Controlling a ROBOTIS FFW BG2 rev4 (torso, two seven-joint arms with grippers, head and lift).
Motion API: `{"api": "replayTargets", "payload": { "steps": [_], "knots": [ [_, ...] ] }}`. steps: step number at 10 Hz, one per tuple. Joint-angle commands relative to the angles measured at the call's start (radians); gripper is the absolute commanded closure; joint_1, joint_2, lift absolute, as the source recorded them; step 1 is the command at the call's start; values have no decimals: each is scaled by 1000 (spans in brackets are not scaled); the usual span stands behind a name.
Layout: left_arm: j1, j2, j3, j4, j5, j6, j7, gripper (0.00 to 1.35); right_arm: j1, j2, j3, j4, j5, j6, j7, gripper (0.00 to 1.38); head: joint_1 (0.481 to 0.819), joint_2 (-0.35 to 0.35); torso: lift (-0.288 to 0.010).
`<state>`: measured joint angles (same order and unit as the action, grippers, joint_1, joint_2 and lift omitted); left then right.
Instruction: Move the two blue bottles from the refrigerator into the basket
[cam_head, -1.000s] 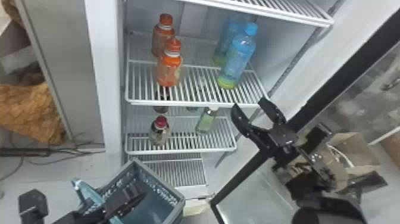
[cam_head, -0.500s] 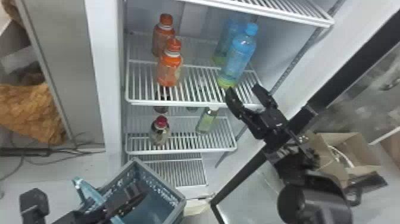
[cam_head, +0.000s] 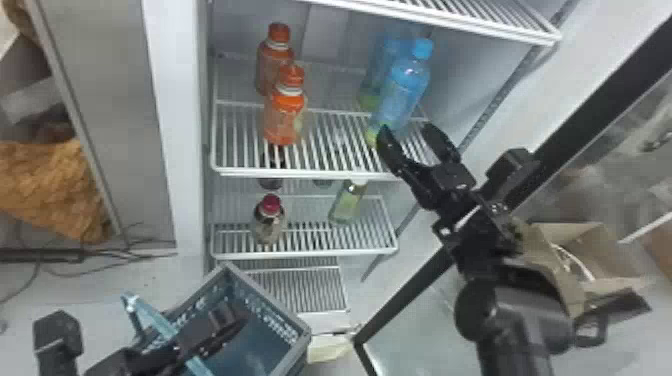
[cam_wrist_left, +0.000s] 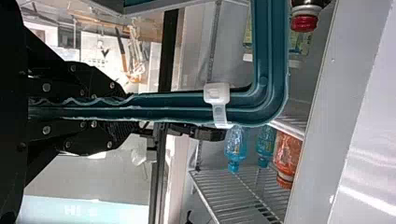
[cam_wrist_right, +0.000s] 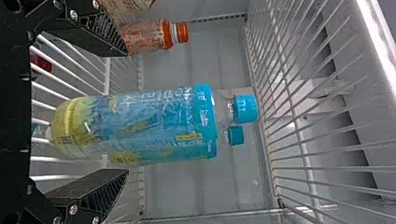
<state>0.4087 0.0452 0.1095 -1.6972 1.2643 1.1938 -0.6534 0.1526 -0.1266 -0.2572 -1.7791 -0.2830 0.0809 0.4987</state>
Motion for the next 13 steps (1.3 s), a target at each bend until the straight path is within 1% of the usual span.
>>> {"api": "replayTargets", "payload": {
  "steps": [1,4,8,9,10,11,12,13],
  "knots": [
    [-4,1,-2,0,2,-3,0,1202,-52,-10,34,48,8,0,-5,159,695,-350,0],
    [-9,1,-2,0,2,-3,0,1202,-104,-11,52,75,58,0,-35,157,695,-350,0],
    [-16,2,-4,0,0,-3,0,1202,-126,-11,54,87,72,10,-63,162,695,-348,0],
    [-16,2,-4,0,2,-3,0,1202,-133,-13,52,92,72,15,-63,191,695,-349,0],
    [-16,2,-4,0,0,-3,0,1202,-135,-16,52,97,72,34,-63,363,695,-350,0],
    [-16,2,-4,0,0,-3,0,1202,-140,-18,48,97,70,69,-61,782,695,-350,0],
    [-16,2,-4,0,0,-3,0,1202,-140,-21,48,87,80,108,-61,989,695,-350,0],
    [-16,2,-4,0,2,-3,0,1202,-131,-21,36,48,107,179,-61,1145,695,-350,0]
  ]
}}
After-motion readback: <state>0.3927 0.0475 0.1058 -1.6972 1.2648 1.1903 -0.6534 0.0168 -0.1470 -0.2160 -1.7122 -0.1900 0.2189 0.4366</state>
